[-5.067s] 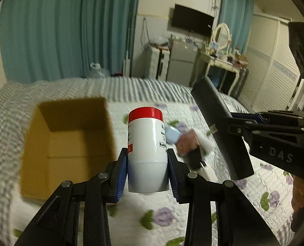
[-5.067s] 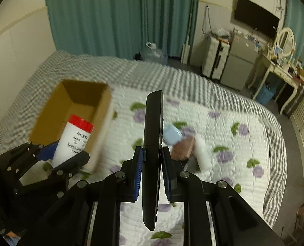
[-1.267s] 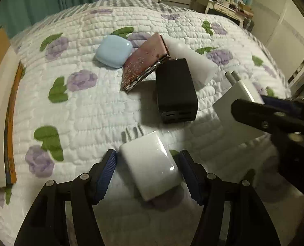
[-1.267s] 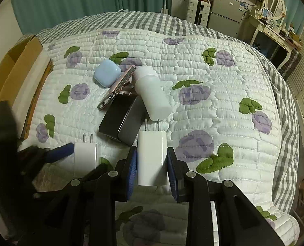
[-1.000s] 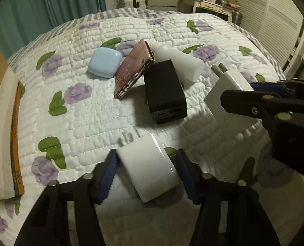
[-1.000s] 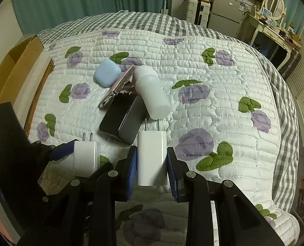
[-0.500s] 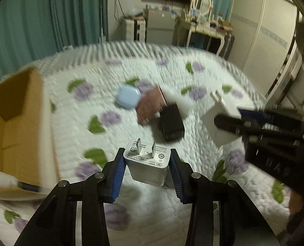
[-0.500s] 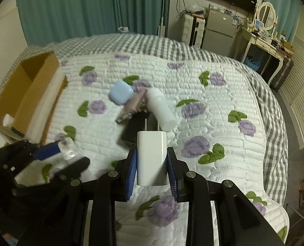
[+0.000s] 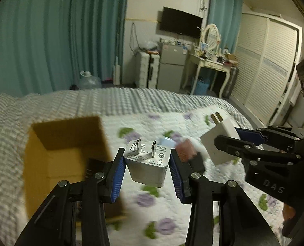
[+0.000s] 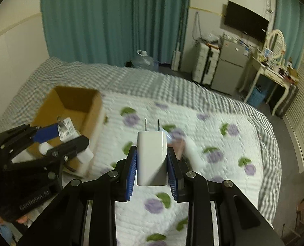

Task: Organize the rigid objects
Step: 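Carry both white chargers over the box and release them inside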

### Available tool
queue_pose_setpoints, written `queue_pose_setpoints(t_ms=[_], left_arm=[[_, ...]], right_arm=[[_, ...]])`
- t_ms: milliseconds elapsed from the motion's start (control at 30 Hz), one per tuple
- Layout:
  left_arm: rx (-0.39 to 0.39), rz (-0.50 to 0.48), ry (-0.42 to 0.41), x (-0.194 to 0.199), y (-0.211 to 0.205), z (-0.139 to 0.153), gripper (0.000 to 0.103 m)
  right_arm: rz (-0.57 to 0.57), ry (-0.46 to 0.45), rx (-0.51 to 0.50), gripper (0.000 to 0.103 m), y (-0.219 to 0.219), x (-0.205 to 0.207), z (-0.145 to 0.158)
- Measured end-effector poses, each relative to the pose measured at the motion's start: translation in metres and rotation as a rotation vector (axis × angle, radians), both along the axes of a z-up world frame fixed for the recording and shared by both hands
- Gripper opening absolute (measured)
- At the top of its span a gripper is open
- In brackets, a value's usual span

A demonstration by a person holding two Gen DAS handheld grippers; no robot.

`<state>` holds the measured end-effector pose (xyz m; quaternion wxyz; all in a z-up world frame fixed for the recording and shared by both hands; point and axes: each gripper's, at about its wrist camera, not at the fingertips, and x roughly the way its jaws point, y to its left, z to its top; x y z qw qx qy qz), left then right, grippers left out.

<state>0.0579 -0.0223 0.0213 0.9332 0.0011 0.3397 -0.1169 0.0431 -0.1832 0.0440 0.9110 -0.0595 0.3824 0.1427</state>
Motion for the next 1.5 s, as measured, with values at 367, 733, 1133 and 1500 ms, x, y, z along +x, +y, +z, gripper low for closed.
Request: queue_pose_setpoints(t_ms=[367,733,1133,1500], left_arm=[[0.099,0.165,0.087,0.045,0.105,-0.044,0.042],[0.106,0.191,0.151,0.071,0.127,-0.087,0.047],[0.039,0.24,0.111,0.064,0.152,-0.08,0.061],[0.04,0.25,0.087,0.053,0.151,-0.074,0.063]], right_arm=[[0.147,0.013,0.036,0.027,0.098,0.032,-0.012],[0.187,0.045,0.031,0.027,0.14,0.063,-0.042],[0.211,0.084,0.034,0.027,0.179,0.098,-0.065],[0.193,0.141,0.083,0.027,0.196,0.122,-0.086]])
